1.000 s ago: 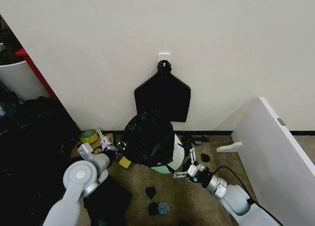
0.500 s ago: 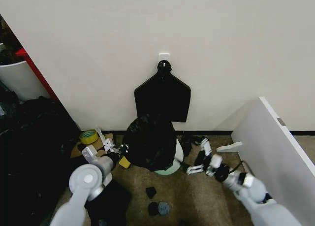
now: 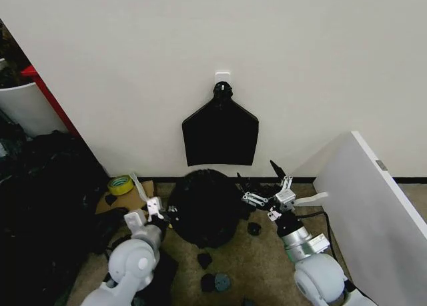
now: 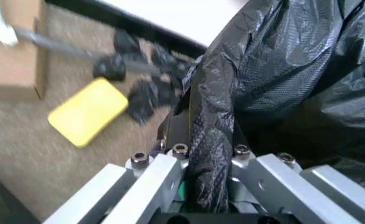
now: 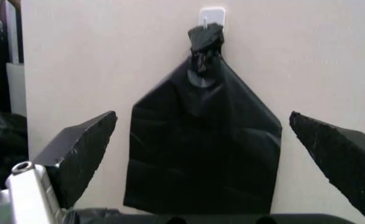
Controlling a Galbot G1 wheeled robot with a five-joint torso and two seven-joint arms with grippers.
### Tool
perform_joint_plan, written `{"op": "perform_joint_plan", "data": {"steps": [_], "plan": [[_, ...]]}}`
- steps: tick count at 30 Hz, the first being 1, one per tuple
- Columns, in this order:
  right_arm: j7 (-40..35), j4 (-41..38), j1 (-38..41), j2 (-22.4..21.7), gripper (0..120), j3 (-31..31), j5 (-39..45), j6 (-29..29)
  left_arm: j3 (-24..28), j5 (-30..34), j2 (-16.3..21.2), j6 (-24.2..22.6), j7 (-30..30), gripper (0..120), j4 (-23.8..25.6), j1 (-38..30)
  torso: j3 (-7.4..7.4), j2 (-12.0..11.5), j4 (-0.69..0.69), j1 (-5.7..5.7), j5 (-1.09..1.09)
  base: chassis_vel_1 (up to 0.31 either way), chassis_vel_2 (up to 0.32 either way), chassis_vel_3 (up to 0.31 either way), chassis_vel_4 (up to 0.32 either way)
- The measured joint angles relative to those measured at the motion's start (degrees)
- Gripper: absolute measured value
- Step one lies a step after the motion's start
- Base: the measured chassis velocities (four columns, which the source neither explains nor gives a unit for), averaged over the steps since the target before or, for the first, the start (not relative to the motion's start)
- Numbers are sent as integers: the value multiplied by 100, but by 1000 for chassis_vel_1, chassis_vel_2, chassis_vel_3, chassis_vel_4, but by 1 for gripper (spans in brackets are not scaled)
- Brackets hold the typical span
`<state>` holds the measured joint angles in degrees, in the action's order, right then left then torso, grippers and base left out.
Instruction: Place the garbage bag over the trash bin.
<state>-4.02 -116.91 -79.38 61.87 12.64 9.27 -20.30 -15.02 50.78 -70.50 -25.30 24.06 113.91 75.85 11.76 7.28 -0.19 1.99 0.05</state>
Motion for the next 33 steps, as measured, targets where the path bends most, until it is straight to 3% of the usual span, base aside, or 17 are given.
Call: {"op": "perform_joint_plan", "data": {"steps": [9,12,19,24,26,33], "plan": [[13,74,-10,38,100,-15,-116,-43,454,-530,-42,157,3,2,-227,92,0,0,1,0,-1,0,0,0,0],[24,91,-9,38,100,-11,-122,-55,482,-562,-43,164,3,7,-221,107,0,0,0,0,-1,0,0,0,0],[100,161,-8,47,100,4,-174,-162,421,-562,-27,167,55,36,-106,168,0,0,0,0,-1,0,0,0,0],[118,180,-12,47,100,10,-196,-196,321,-538,2,131,121,50,42,220,1,0,0,0,-1,0,0,0,0],[121,187,-16,43,100,13,-204,-208,228,-517,69,37,217,62,271,314,1,0,0,0,-2,0,0,0,0],[121,189,-17,28,100,46,-204,-211,72,-335,250,-253,568,86,900,528,0,0,1,0,-1,0,0,0,0]]}}
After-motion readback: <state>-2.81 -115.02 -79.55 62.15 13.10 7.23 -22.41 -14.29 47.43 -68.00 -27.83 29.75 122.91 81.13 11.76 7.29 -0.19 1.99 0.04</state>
